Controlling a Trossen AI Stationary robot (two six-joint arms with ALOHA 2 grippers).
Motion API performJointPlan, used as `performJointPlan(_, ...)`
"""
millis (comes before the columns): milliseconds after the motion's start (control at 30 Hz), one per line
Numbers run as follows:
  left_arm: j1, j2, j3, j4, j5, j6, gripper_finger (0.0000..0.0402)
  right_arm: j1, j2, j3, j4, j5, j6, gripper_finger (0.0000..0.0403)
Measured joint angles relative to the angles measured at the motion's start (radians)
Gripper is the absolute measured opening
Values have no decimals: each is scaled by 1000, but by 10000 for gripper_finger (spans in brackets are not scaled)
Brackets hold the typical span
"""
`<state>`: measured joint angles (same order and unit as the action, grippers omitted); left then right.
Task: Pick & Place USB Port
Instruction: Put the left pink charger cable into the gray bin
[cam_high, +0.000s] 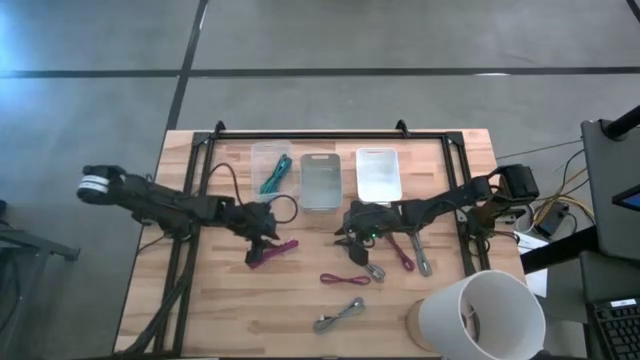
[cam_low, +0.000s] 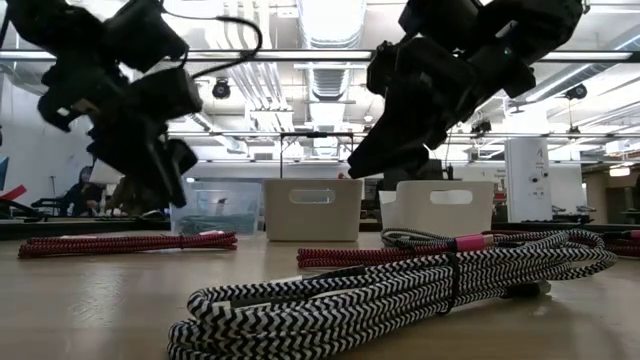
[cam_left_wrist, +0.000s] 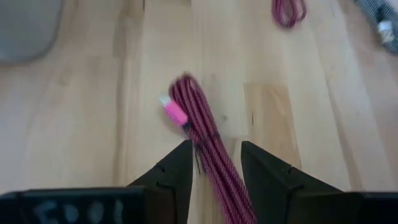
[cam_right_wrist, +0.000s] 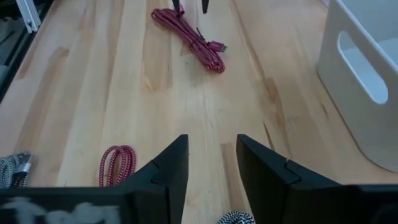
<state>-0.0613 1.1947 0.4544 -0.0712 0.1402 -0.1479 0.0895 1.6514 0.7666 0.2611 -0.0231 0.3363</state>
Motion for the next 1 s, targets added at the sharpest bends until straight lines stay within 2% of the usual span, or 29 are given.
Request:
performJointPlan(367,-39,137,3,13,-2,-17,199,0,3,0,3,0,-4,113)
performJointPlan(600,-37,210,16,23,-21,-50,194,0,3,-1,4,0,-6,109)
performJointPlan(733,-37,222,28,35,-20,-95,156,0,0,-1,8,0,-6,108)
performJointPlan(1000,-39,216,71,29,-18,-250,17,-3,-21,-1,5,-1,-7,100)
